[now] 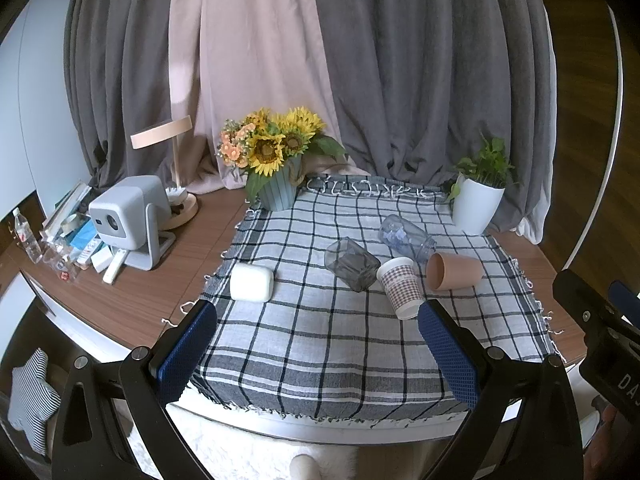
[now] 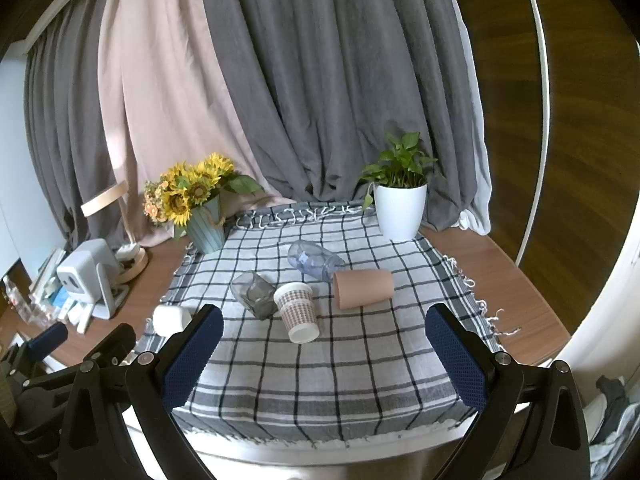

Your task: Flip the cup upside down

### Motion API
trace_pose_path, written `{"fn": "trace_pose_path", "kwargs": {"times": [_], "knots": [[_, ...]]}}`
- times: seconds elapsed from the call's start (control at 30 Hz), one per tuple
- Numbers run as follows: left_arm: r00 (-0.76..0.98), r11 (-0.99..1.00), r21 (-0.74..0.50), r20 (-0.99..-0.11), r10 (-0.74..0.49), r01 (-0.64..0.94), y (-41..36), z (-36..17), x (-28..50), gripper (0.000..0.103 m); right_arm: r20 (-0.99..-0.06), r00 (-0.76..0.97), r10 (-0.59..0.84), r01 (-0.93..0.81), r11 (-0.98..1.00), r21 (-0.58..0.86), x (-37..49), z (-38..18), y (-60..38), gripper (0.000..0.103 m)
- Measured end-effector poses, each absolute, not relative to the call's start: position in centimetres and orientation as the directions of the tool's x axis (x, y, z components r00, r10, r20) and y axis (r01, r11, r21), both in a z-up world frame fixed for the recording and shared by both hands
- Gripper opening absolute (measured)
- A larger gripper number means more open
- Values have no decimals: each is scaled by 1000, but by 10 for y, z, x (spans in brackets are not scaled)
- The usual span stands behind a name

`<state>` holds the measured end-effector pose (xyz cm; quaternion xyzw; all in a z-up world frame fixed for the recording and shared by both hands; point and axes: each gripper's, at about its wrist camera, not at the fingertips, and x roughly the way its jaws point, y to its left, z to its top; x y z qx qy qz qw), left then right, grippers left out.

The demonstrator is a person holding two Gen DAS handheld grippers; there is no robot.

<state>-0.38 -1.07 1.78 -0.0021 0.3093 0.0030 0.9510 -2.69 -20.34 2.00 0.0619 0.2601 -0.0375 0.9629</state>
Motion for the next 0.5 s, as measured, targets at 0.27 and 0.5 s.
{"fn": "trace_pose_path", "kwargs": {"times": [0.27,0.5], "knots": [[803,1000,1,-596,-1,2,-13,16,7,103,-508,861,-38,103,990,100,-24,18,-203,102],[788,1000,7,-615,-14,23,-11,12,36,103,-528,848,-44,118,987,107,-2,9,-201,102]]}}
